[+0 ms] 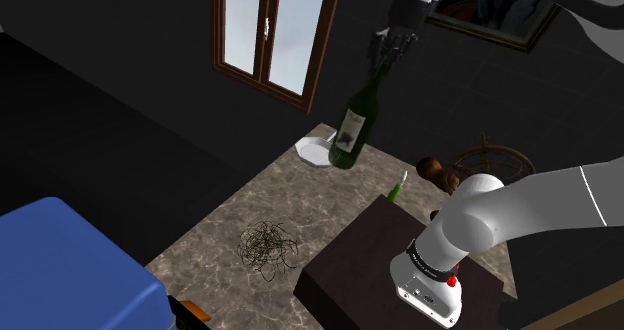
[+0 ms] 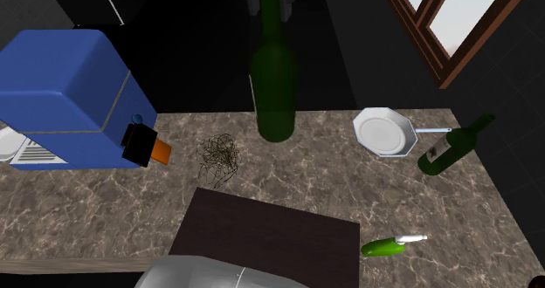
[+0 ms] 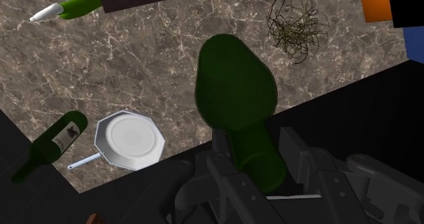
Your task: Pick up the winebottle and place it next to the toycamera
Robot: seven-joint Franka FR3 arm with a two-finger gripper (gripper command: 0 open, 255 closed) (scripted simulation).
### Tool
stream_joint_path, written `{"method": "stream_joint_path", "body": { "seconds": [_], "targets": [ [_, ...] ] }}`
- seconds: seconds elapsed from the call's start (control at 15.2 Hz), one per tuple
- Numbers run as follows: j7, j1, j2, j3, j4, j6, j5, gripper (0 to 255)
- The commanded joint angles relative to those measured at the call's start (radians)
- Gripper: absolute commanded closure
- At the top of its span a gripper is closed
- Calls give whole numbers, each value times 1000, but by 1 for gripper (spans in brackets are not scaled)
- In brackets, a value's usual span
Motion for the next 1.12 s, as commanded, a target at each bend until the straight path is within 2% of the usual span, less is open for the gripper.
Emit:
{"method": "stream_joint_path", "body": {
  "seconds": [0.0, 0.53, 1.06],
  "targets": [
    [47, 11, -7, 40, 0, -8, 21, 255],
    [243, 49, 7, 210, 44, -36, 105, 255],
    [451, 66, 91, 397, 157, -52, 164, 255]
  ]
}}
